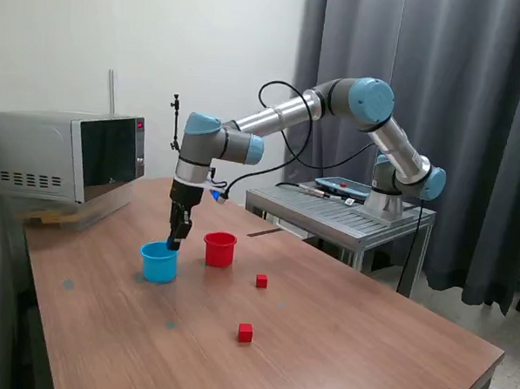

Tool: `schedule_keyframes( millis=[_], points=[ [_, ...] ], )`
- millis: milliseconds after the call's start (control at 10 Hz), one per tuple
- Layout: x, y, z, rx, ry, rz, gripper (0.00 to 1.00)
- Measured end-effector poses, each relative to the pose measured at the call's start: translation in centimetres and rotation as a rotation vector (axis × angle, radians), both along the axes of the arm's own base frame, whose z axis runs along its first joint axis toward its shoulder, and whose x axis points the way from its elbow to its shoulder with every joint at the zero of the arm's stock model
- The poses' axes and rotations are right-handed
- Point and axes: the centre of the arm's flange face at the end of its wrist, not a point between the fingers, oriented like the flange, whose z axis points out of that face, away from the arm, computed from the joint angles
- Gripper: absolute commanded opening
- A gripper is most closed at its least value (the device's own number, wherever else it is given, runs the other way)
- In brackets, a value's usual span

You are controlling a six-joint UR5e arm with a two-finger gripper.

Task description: Place red objects in the red bin, and blue objects in the blue bin.

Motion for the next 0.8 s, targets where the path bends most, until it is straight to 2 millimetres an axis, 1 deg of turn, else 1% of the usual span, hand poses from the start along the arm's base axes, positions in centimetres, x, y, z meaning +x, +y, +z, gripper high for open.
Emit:
schedule_keyframes(
  millis=[800],
  points=[
    [-0.3,2.0,0.0,0.032,0.014,-0.040,0.00]
  ],
)
